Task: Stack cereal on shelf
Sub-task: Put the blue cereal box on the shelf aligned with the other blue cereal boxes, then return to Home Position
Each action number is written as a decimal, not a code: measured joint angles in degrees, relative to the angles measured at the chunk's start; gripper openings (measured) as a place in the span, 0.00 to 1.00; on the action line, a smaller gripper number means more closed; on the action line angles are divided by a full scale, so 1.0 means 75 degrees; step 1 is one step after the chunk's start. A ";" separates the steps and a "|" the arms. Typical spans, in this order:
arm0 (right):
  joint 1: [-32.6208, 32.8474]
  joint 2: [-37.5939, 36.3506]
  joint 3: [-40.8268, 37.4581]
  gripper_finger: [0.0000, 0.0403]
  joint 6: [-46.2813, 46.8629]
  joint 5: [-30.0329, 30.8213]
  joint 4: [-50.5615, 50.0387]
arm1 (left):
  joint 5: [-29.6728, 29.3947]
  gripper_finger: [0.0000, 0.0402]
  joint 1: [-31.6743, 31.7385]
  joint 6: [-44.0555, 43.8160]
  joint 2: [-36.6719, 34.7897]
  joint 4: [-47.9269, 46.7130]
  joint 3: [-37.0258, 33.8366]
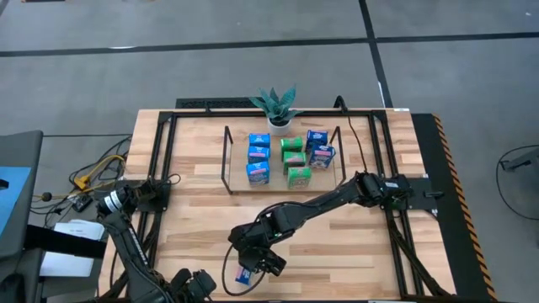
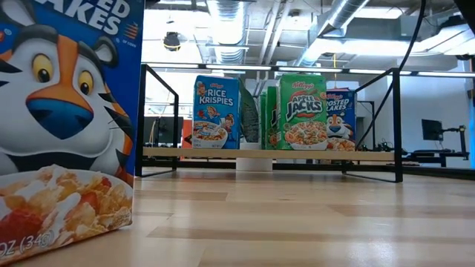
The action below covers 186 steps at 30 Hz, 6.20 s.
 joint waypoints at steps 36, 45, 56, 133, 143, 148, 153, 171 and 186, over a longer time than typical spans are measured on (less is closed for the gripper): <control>-0.0055 0.0163 0.0108 0.68 -0.0092 0.0004 -0.0080 | -0.0181 0.51 0.0006 0.0107 -0.0003 -0.0219 0.0000; -0.0035 0.0154 0.0108 0.51 0.0089 0.0004 -0.0167 | -0.0187 0.51 0.0006 0.0233 -0.0005 -0.0242 0.0000; -0.0104 0.0088 0.0115 0.41 0.0462 -0.0084 -0.0588 | -0.0192 0.51 0.0006 0.0288 -0.0006 -0.0268 0.0000; -0.4400 -0.9742 -0.9314 0.44 0.4324 0.2300 -0.0793 | -0.1743 0.51 0.0935 0.1899 -0.0012 -0.1215 0.0000; -0.4299 -0.9742 -0.9552 0.46 0.4431 0.2734 -0.0501 | -0.1746 0.51 0.0935 0.1955 -0.0009 -0.1253 0.0000; -0.4296 -0.9742 -0.9553 0.47 0.4434 0.2734 -0.0491 | -0.1744 0.51 0.0935 0.1895 -0.0009 -0.1239 0.0000; -0.4299 -0.9681 -0.9553 0.46 0.4421 0.2737 -0.0601 | -0.1743 0.51 0.0935 0.1883 -0.0009 -0.1179 0.0000; -0.4258 -0.9710 -0.9550 0.63 0.4431 0.2728 -0.0674 | -0.1743 0.51 0.0935 0.1912 -0.0006 -0.1177 0.0000; -0.4084 -0.9937 -0.7106 0.63 0.4109 0.2455 -0.2368 | -0.1930 0.51 0.1073 0.2321 -0.0282 -0.1100 0.0597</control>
